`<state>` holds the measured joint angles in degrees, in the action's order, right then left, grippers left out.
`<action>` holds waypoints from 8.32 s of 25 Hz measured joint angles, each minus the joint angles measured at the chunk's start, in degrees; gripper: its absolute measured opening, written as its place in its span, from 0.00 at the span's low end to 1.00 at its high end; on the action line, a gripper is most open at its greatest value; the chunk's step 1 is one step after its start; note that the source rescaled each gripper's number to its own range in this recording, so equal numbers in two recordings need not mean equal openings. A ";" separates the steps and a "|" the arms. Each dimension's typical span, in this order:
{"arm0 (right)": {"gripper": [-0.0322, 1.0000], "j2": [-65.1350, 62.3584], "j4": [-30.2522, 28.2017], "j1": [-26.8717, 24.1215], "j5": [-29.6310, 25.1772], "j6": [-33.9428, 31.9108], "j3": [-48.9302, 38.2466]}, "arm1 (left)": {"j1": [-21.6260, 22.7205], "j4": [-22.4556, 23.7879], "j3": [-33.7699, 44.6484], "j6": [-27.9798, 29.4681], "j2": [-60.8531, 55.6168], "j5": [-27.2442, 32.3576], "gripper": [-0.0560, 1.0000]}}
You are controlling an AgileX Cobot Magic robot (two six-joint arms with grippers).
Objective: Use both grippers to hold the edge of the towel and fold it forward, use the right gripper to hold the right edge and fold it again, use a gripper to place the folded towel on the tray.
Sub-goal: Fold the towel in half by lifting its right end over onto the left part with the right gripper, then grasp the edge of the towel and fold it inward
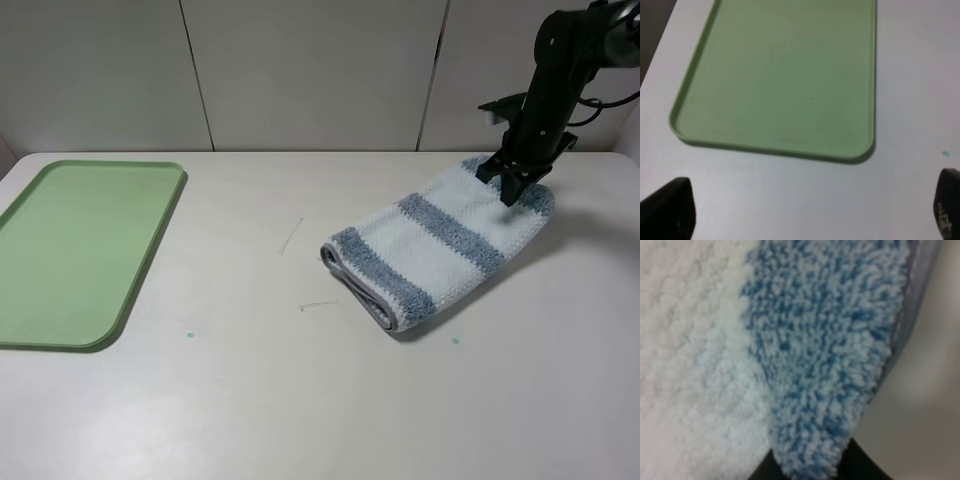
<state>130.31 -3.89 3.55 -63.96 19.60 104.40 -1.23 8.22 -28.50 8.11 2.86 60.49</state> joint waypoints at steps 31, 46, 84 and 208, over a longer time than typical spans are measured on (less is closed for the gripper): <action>0.10 -8.16 -7.35 8.46 -5.42 -5.53 1.90 | 0.00 0.11 0.00 0.00 0.00 0.00 0.95; 0.10 -8.24 -4.41 17.58 -5.42 -6.30 -2.32 | 0.00 0.11 0.00 0.00 0.00 0.00 0.95; 1.00 -27.04 8.57 20.29 -5.33 -11.12 -11.46 | 0.00 0.11 0.00 0.00 0.00 0.00 0.94; 1.00 -130.71 8.48 -1.40 5.70 -12.36 -75.81 | -26.44 -13.06 -44.02 -20.99 91.97 -26.06 1.00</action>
<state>-0.40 4.59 2.15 -58.26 7.23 28.59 -27.67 -4.84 -72.52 -12.88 94.83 34.42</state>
